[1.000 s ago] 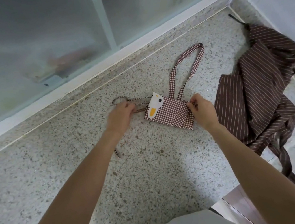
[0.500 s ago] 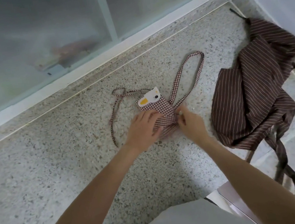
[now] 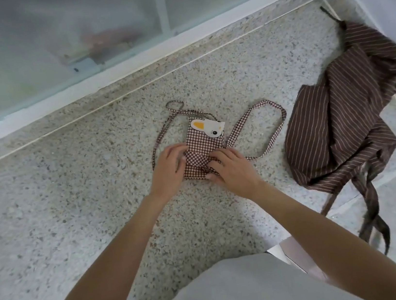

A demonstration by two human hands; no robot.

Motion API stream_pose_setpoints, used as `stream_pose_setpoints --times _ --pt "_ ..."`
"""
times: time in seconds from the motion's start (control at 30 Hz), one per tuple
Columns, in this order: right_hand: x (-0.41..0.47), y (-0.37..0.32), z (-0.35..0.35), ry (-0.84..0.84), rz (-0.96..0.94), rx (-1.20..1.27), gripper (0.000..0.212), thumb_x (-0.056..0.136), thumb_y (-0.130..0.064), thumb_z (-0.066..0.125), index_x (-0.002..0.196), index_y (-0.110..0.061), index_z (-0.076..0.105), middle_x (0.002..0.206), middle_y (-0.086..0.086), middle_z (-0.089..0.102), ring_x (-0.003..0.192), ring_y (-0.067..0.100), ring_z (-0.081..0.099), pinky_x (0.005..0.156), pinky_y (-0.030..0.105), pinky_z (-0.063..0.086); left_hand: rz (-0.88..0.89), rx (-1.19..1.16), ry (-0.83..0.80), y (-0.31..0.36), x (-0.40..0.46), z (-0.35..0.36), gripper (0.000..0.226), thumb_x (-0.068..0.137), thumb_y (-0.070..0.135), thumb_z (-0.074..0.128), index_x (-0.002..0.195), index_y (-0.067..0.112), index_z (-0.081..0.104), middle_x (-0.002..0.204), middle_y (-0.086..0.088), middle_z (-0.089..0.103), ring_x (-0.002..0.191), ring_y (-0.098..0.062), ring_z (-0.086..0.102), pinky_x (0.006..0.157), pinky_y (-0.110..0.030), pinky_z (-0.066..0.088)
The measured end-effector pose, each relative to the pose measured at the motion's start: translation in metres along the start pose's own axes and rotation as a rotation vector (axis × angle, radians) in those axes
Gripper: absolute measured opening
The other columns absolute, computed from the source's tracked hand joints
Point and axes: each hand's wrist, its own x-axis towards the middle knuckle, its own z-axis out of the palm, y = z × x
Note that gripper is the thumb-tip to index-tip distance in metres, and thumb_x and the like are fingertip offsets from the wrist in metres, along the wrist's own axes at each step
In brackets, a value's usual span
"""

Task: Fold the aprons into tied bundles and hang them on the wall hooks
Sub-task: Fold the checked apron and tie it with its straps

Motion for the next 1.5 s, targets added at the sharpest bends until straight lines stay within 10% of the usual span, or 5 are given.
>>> stream_pose_setpoints --times 0.33,0.7,0.9,1.27,1.5 --pt "0.017 0.008 -0.007 -0.021 0.559 0.088 0.042 0.080 -0.035 0.070 0.118 -0.025 0.057 0.131 0.016 0.044 0.121 0.037 0.038 0.097 0.050 0.034 -0.314 -0.101 -0.223 0.028 0.053 0.002 0.057 0.085 0.014 0.064 0.133 0.012 0.034 0.114 -0.008 0.062 0.094 -0.021 0.062 0.078 -0.033 0.052" --pt "0.034 0.018 -0.028 -0.059 0.332 0.446 0.059 0.083 -0.035 0.065 0.135 -0.031 0.038 0.137 -0.003 0.047 0.132 0.024 0.033 0.106 0.039 0.018 -0.151 -0.462 -0.159 0.022 0.029 -0.015 0.038 0.087 0.000 0.058 0.102 0.035 0.061 0.120 0.007 0.057 0.115 -0.013 0.053 0.096 -0.032 0.048" --pt "0.042 0.006 -0.037 -0.106 0.385 0.680 0.065 0.079 -0.024 0.072 0.132 -0.031 0.036 0.109 -0.009 0.057 0.097 0.018 0.061 0.087 0.041 0.050 -0.171 -0.298 -0.109 0.016 0.020 -0.018 0.056 0.075 0.008 0.073 0.121 0.032 0.054 0.121 0.009 0.055 0.115 -0.015 0.051 0.098 -0.040 0.045" --pt "0.017 -0.015 -0.016 0.332 0.243 -0.116 0.023 0.069 -0.008 0.074 0.090 -0.011 0.064 0.087 0.005 0.065 0.090 0.026 0.054 0.086 0.035 0.037 -0.058 0.228 -0.037 0.029 0.005 0.001 0.041 0.085 0.018 0.064 0.125 0.024 0.058 0.119 -0.008 0.050 0.111 -0.023 0.047 0.087 -0.030 0.042" --pt "0.003 0.003 -0.017 0.168 0.143 -0.023 0.038 0.071 -0.029 0.076 0.104 -0.016 0.062 0.129 0.010 0.052 0.126 0.028 0.037 0.103 0.047 0.032 -0.020 0.026 -0.102 0.020 -0.005 0.005 0.035 0.082 0.016 0.067 0.116 0.025 0.064 0.107 0.000 0.057 0.096 -0.016 0.053 0.084 -0.030 0.044"
